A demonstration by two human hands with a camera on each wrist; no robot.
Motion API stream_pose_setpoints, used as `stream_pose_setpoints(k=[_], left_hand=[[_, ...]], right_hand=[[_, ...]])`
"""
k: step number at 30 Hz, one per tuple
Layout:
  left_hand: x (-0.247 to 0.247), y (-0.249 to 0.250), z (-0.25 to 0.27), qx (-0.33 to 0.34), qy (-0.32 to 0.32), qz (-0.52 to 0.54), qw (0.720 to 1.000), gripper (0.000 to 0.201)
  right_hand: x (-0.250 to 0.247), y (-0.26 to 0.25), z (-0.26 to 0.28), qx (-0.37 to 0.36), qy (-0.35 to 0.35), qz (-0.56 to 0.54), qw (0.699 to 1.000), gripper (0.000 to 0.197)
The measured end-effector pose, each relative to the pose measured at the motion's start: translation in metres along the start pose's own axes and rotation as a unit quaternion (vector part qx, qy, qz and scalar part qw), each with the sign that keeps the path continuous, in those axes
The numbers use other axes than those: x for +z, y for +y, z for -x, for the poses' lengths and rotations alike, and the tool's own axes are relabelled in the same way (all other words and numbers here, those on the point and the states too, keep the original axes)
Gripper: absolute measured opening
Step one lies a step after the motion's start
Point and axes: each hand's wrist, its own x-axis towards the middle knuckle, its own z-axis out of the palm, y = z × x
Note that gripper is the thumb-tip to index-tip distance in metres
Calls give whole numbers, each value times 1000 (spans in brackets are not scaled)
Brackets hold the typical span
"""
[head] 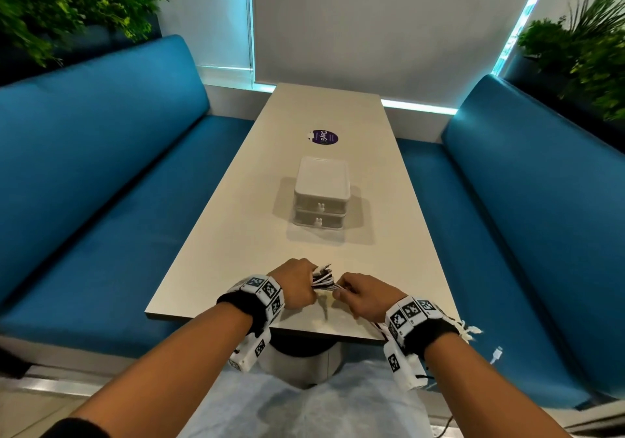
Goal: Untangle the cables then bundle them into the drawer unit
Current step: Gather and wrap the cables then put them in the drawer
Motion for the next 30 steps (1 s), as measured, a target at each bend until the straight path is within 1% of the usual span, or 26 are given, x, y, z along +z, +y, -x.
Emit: stream_pose_setpoints(k=[2,4,7,10,13,15,17,19,21,23,25,27,30], left_hand=[[1,1,0,-2,8,-30,1000,10],[5,5,-1,-9,27,-75,997,8],[14,9,-1,-7,63,-165,984,16],[22,5,-2,23,74,-220,972,26],[23,4,0,35,65,-175,982,27],[20,5,1,33,69,-142,987,24],[15,7,0,25,58,-107,992,24],[14,13,1,21,56,-81,995,27],[14,18,1,16,78,-111,991,34],[13,21,1,18,102,-177,979,27],[9,21,1,24,109,-223,968,21],[3,17,1,37,109,-249,962,19],[-7,11,2,50,134,-265,954,18]], right_hand=[[0,3,3,1,-6,29,1000,31],[1,5,1,-8,0,36,999,30],[7,6,-4,-15,18,20,1000,25],[19,8,-4,-13,30,5,999,22],[26,10,-5,-19,72,-15,997,22],[23,9,-6,-26,105,-28,994,23],[16,7,-6,-31,123,-32,991,23],[11,6,-5,-29,118,-20,992,22],[10,5,-5,-23,104,-13,994,22],[8,4,-6,-18,88,-12,996,22],[6,1,-5,-16,71,-5,997,22],[4,0,-2,0,53,-7,999,23],[1,1,5,49,4,-30,998,24]])
